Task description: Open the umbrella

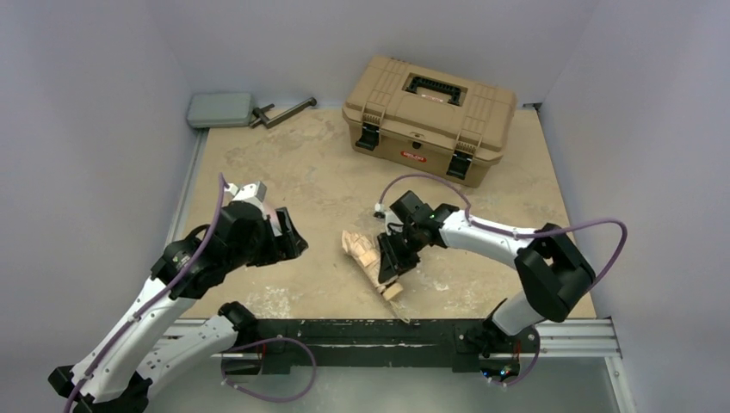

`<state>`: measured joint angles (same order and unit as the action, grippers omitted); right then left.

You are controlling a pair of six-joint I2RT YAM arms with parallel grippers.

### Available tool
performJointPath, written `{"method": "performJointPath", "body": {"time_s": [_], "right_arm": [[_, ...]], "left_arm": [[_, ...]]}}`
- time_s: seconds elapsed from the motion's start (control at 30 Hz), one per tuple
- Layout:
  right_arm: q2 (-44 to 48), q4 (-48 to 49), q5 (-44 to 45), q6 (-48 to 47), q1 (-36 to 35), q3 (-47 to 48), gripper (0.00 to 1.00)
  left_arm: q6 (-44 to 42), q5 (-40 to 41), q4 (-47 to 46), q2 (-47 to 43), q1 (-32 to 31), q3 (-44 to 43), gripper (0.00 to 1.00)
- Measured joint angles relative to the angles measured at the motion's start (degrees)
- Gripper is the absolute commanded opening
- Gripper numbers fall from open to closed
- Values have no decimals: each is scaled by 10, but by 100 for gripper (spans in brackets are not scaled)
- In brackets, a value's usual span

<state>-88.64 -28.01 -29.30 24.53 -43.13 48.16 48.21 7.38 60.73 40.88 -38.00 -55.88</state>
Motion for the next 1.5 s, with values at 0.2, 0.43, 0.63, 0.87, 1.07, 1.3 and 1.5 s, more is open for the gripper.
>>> {"method": "performJointPath", "body": {"time_s": [0.2,0.43,0.63,0.87,1.07,1.3,1.5], "right_arm": [[37,-76,14,5,0,154,0],[44,-114,12,25,5,334,0],[44,-135,-9,64,25,413,0],[44,-131,-54,114,35,456,0],[44,-130,-76,138,39,489,0],[44,-133,-77,153,54,520,0],[44,-132,-80,156,68,525,0]], "left_arm": [[0,-1,-37,21,0,-53,88],[8,-26,-136,41,23,-111,95],[20,-95,-262,73,68,-160,100],[90,-248,-451,128,161,-151,100],[103,-320,-500,210,173,-172,100],[109,-343,-539,233,176,-195,100],[103,-325,-518,238,176,-210,100]]}}
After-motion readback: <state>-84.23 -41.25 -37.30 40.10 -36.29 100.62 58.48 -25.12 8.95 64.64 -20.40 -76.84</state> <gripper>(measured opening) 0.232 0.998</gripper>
